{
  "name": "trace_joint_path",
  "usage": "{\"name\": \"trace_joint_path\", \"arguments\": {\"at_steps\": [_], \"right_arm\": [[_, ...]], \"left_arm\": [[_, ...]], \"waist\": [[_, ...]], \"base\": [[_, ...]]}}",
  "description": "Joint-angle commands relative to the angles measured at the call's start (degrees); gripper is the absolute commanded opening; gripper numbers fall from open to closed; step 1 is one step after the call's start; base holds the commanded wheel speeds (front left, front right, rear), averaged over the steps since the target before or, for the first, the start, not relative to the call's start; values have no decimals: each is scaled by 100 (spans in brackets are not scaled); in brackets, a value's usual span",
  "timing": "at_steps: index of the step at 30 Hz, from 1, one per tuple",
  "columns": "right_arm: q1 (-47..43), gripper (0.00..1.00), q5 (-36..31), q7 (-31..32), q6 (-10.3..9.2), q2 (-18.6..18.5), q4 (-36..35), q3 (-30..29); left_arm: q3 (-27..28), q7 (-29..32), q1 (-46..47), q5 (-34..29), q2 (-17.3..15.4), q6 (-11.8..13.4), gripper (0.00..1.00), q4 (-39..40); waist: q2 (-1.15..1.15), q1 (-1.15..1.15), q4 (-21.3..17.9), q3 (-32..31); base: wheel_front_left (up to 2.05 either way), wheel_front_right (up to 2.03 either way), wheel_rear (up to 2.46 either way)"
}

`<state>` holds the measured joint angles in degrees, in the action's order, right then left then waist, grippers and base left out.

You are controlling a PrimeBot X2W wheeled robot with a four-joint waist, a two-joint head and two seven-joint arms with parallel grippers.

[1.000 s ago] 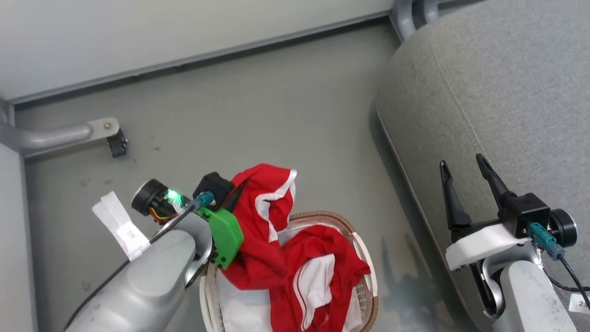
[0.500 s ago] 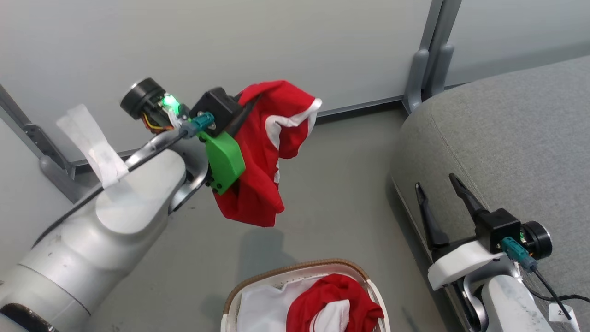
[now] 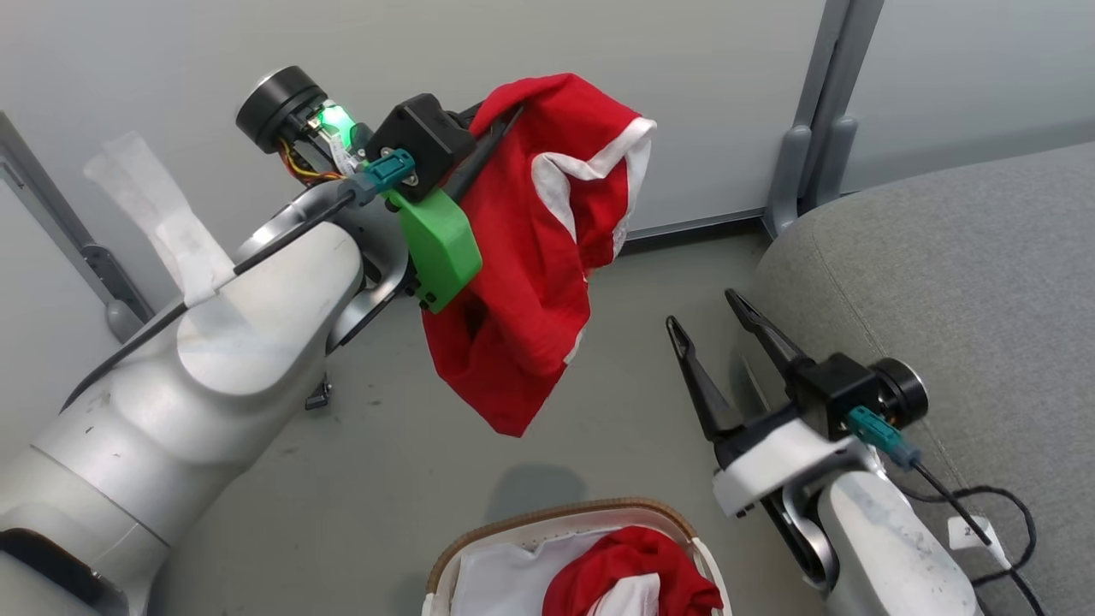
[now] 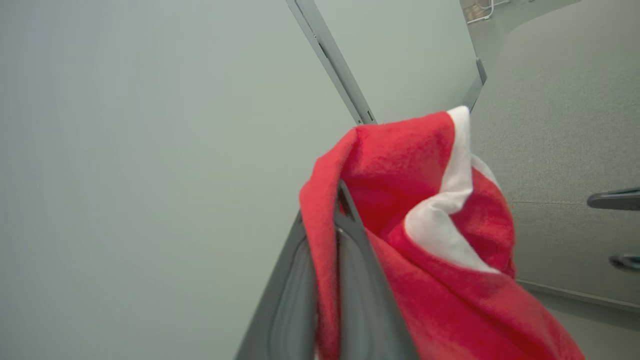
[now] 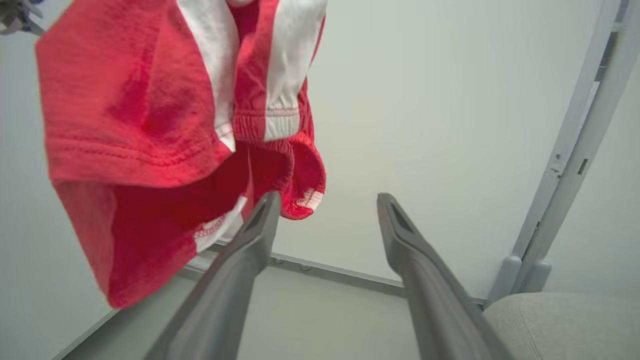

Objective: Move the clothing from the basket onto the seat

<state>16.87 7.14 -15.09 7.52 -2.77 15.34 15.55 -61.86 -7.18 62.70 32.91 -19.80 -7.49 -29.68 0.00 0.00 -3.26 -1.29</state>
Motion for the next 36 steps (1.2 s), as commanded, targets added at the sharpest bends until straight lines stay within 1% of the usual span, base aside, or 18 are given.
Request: {"name": "trace_joint_path", "arguments": {"at_steps": [1,6,12,16,21,22,23,24,30,31,32,33,34,35,36], "right_arm": [[186,100,-12,-12,-6,-21,19,96],[821,100,95,-11,-6,-22,167,454],[1422,100,16,-11,-6,-23,722,685],[1665,100,-39,-9,-6,-25,1139,785],[1803,100,34,-8,-6,-21,1379,785],[1822,72,52,-8,-6,-21,1455,802],[1851,23,72,-8,-6,-24,1535,812],[1881,0,87,-8,-6,-24,1572,814],[1856,0,67,-8,-6,-22,1671,696],[1829,0,50,-8,-6,-20,1671,662],[1803,0,38,-8,-6,-20,1661,628],[1779,0,26,-8,-6,-22,1644,592],[1763,0,13,-8,-6,-22,1630,563],[1746,0,-5,-8,-6,-21,1614,513],[1732,0,-18,-8,-6,-23,1607,452]], "left_arm": [[-18,-29,97,53,33,2,0,44],[-71,-44,110,15,106,27,0,50],[-158,-82,-5,106,243,23,0,74],[-232,-100,-66,151,331,18,0,170],[-324,-89,-145,245,341,13,0,360],[-336,-89,-161,271,327,13,0,404],[-345,-93,-188,303,312,12,0,442],[-351,-99,-221,335,300,12,0,468],[-333,-254,-519,491,194,59,0,552],[-314,-308,-605,529,175,77,3,558],[-297,-349,-687,565,162,97,25,553],[-281,-398,-796,615,146,107,58,541],[-268,-449,-884,645,137,122,96,539],[-260,-522,-984,665,135,143,100,553],[-242,-574,-1088,705,140,162,100,559]], "waist": [[0,0,39,-4],[0,0,125,15],[0,0,254,33],[0,0,342,44],[0,0,420,51],[0,0,430,49],[0,0,438,46],[0,0,443,43],[0,0,444,23],[0,0,444,16],[0,0,442,11],[0,0,439,6],[0,0,436,1],[0,0,433,-8],[0,0,432,-14]], "base": [[0,0,0],[0,0,0],[0,0,0],[0,0,0],[0,0,0],[0,0,0],[0,0,0],[0,0,0],[0,0,0],[0,0,0],[0,0,0],[0,0,0],[0,0,0],[0,0,0],[0,0,0]]}}
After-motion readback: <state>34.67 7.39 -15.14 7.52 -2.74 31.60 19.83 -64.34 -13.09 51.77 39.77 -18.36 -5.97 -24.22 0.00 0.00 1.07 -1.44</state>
